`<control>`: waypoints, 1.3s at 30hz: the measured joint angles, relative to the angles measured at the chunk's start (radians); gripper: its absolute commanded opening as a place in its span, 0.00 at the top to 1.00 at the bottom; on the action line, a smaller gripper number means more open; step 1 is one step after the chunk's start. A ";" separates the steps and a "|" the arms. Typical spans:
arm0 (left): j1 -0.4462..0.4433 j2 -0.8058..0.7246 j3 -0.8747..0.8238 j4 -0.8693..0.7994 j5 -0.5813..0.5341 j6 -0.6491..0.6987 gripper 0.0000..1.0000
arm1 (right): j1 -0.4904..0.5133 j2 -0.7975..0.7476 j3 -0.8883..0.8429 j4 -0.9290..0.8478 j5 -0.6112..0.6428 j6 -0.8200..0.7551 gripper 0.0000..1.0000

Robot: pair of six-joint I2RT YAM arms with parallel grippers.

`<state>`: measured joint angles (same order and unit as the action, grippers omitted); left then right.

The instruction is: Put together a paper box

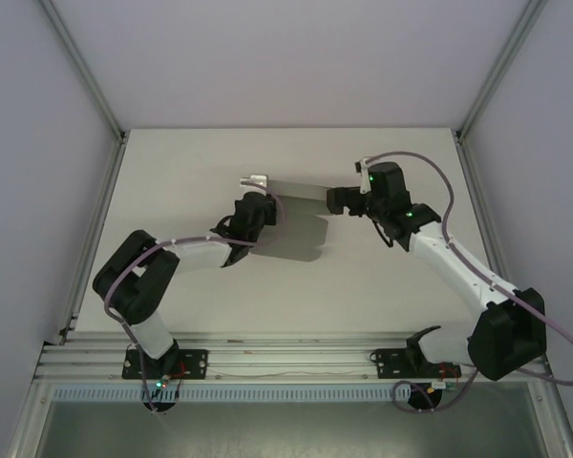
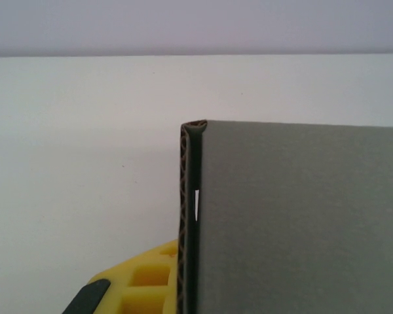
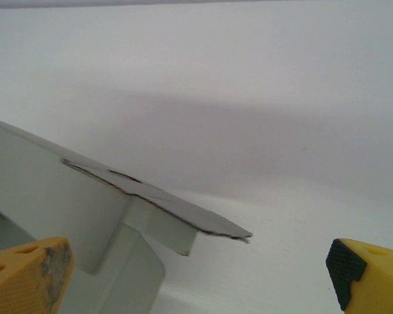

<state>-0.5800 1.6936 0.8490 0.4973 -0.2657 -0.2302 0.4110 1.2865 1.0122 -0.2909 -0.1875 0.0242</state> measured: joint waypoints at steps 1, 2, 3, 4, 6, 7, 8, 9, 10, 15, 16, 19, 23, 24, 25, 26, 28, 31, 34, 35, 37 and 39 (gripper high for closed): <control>0.000 -0.004 0.000 -0.008 0.000 -0.006 1.00 | 0.000 0.006 -0.010 0.000 0.002 0.000 0.01; 0.000 -0.006 0.000 -0.015 0.002 -0.009 1.00 | 0.000 0.016 -0.017 0.000 0.003 0.001 0.00; 0.000 -0.006 -0.002 -0.016 0.007 -0.009 1.00 | 0.000 0.029 -0.021 0.000 0.005 0.001 0.00; 0.000 -0.006 -0.008 -0.014 0.016 -0.009 1.00 | 0.000 0.047 -0.022 0.001 0.005 0.006 0.00; 0.000 -0.007 -0.021 -0.014 0.031 -0.009 1.00 | 0.000 0.084 -0.021 0.014 0.004 0.020 0.00; 0.000 -0.006 -0.029 -0.015 0.039 -0.009 1.00 | 0.000 0.106 -0.021 0.026 -0.003 0.028 0.00; 0.000 -0.006 -0.034 -0.014 0.046 -0.009 1.00 | 0.000 0.126 -0.021 0.039 -0.013 0.034 0.00; 0.000 -0.006 -0.039 -0.014 0.051 -0.009 1.00 | -0.001 0.145 -0.021 0.053 -0.027 0.039 0.00; 0.000 -0.006 -0.040 -0.015 0.055 -0.010 1.00 | -0.001 0.165 -0.021 0.072 -0.047 0.046 0.00; 0.003 -0.006 -0.040 -0.013 0.069 -0.050 1.00 | 0.000 0.221 -0.048 0.236 -0.122 0.124 0.00; 0.006 -0.006 -0.040 -0.009 0.071 -0.066 1.00 | 0.001 0.230 -0.065 0.296 -0.129 0.161 0.00; 0.013 0.001 -0.040 0.008 0.071 -0.106 1.00 | 0.021 0.260 -0.139 0.491 -0.117 0.254 0.00; 0.013 0.012 -0.040 0.031 0.082 -0.150 1.00 | 0.092 0.320 -0.176 0.636 -0.055 0.316 0.00; 0.013 0.012 -0.040 0.037 0.084 -0.159 1.00 | 0.105 0.332 -0.174 0.650 -0.040 0.322 0.00; 0.013 0.012 -0.040 0.040 0.086 -0.166 1.00 | 0.116 0.340 -0.174 0.667 -0.015 0.328 0.00; 0.013 0.012 -0.040 0.043 0.087 -0.172 1.00 | 0.125 0.343 -0.174 0.683 0.010 0.332 0.00; 0.013 0.013 -0.040 0.053 0.091 -0.183 1.00 | 0.137 0.343 -0.176 0.723 0.061 0.335 0.00; 0.013 0.012 -0.040 0.069 0.094 -0.194 1.00 | 0.145 0.336 -0.190 0.757 0.111 0.335 0.00; 0.011 0.012 -0.040 0.071 0.094 -0.197 1.00 | 0.146 0.299 -0.217 0.740 0.160 0.335 0.00; 0.010 0.012 -0.040 0.071 0.094 -0.197 1.00 | 0.146 0.277 -0.230 0.726 0.174 0.334 0.00; 0.010 0.012 -0.040 0.071 0.094 -0.196 1.00 | 0.145 0.212 -0.262 0.687 0.194 0.334 0.00; 0.011 0.011 -0.040 0.069 0.093 -0.195 1.00 | 0.138 0.130 -0.298 0.647 0.202 0.335 0.00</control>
<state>-0.5694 1.7042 0.8085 0.5659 -0.1726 -0.4255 0.5488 1.4166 0.7143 0.3557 0.0143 0.3592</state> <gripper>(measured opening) 0.084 0.997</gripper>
